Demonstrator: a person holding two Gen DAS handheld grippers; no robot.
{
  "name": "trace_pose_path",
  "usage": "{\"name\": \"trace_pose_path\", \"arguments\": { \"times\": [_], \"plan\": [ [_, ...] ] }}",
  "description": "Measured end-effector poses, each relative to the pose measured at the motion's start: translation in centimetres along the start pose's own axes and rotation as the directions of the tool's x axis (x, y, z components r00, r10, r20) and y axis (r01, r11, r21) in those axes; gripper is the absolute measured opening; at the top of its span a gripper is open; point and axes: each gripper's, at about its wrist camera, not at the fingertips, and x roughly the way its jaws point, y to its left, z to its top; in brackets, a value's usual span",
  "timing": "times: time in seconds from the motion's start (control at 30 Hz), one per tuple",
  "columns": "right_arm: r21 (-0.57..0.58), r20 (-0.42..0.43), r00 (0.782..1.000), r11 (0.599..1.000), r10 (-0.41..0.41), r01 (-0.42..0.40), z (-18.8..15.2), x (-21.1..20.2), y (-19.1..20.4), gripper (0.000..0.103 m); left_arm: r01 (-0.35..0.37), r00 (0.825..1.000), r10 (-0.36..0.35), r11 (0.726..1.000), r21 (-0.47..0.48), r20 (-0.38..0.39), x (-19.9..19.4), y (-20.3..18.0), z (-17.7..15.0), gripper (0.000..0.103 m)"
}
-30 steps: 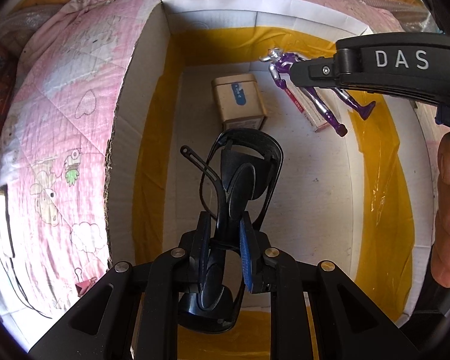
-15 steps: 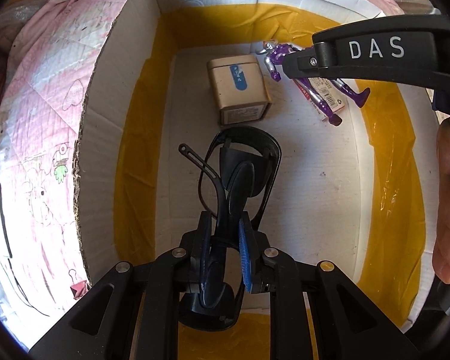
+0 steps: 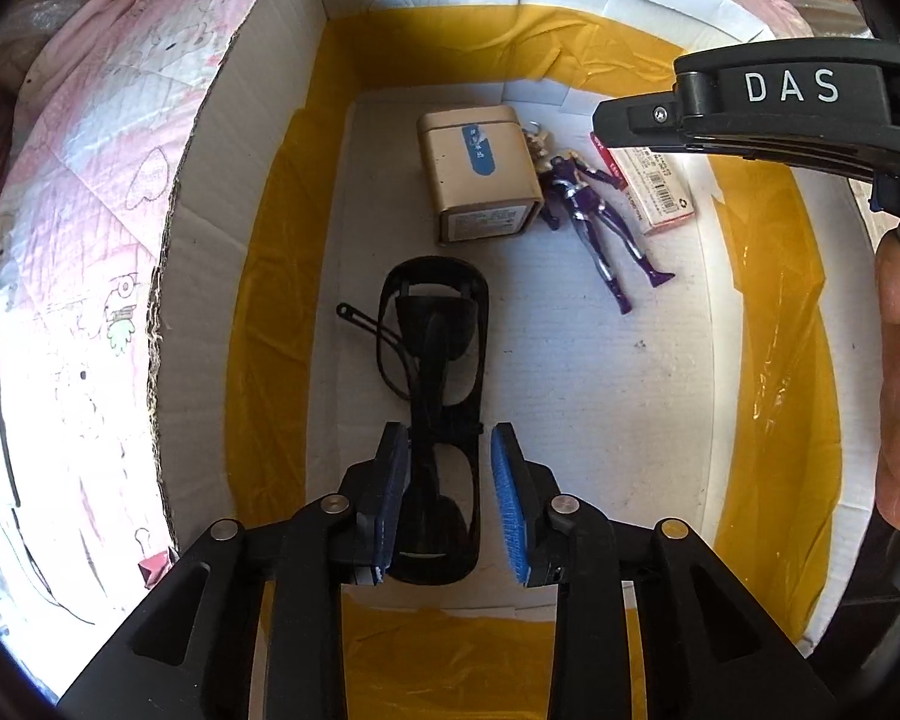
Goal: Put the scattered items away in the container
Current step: 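Lower the glasses into the box with the left tool while the right tool lowers the figure, then open both tools releasing the glasses and figure, then withdraw from the box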
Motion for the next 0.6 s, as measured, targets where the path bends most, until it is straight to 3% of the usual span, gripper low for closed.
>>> {"name": "trace_pose_path", "arguments": {
  "times": [0.3, 0.47, 0.53, 0.6],
  "plan": [
    [-0.02, 0.02, 0.997, 0.997, 0.081, -0.08, -1.2, -3.0, -0.5, 0.031, 0.001, 0.999, 0.001, 0.998, -0.055, 0.046, -2.9, -0.6, -2.7, 0.038],
    [-0.156, 0.046, 0.993, 0.983, 0.106, -0.098, -3.3, -5.3, 0.5, 0.037, -0.041, 0.992, 0.048, 0.998, -0.055, 0.118, -5.8, -1.5, -4.4, 0.04],
    [-0.214, 0.07, 0.992, 0.973, 0.107, -0.09, -4.2, -6.4, 0.8, 0.038, -0.04, 0.989, 0.048, 0.998, -0.056, 0.139, -6.5, -1.8, -2.1, 0.041],
    [-0.266, 0.088, 0.991, 0.961, 0.102, -0.076, -5.1, -7.1, 0.9, 0.039, -0.034, 0.988, 0.042, 0.998, -0.059, 0.152, -7.0, -2.4, -2.8, 0.041]
  ]
}}
